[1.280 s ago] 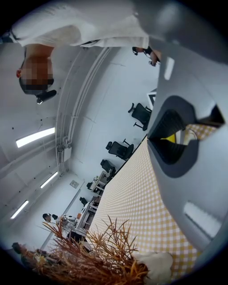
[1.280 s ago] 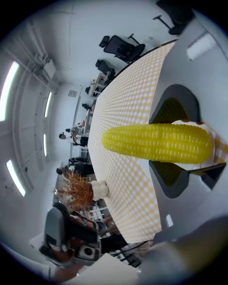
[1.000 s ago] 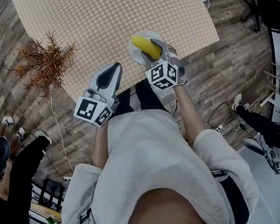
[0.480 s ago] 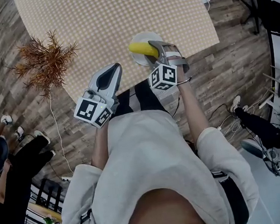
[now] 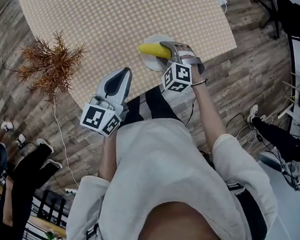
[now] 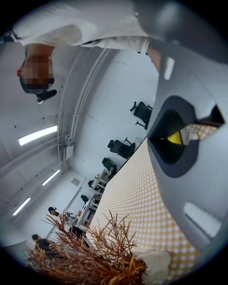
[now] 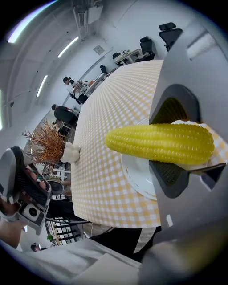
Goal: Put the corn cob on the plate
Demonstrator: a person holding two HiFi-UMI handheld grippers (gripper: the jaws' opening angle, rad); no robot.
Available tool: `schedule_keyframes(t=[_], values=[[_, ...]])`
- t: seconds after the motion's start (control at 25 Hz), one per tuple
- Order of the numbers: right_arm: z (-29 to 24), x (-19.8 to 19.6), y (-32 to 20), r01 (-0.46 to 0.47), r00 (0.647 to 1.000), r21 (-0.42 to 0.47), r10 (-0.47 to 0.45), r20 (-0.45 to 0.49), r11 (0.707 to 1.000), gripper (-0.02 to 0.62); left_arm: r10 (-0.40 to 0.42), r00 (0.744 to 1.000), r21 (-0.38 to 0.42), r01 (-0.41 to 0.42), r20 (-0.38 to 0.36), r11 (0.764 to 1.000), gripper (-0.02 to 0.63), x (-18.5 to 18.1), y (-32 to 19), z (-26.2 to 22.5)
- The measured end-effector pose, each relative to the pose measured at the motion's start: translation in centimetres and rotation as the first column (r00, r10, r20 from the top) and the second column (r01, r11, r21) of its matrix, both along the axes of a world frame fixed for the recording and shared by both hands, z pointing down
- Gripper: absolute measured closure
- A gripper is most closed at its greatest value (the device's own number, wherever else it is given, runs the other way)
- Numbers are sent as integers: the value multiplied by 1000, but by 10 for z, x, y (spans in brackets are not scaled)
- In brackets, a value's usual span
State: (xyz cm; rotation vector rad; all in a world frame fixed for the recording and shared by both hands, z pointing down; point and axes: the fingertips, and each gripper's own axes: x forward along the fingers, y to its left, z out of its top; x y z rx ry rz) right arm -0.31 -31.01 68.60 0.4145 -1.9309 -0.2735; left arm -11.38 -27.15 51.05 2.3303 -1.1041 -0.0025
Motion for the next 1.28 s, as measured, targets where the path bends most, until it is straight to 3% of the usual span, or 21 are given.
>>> schedule_keyframes(t=[0.24,0.52,1.28], values=[[2,-2,-3,7,1000,-78,-6,10,997,341,-1,1000,3,1,-2,1000,598,-2,-2,-1],[2,0,-4,-11,999,-88,14,35,996,342,-1,1000,3,1,0,1000,598,0,-2,-2],[-22,-2,-6,-17,997,-17,18,77,1000,337,-7,1000,32,7,3,999,598,6,4,-15]])
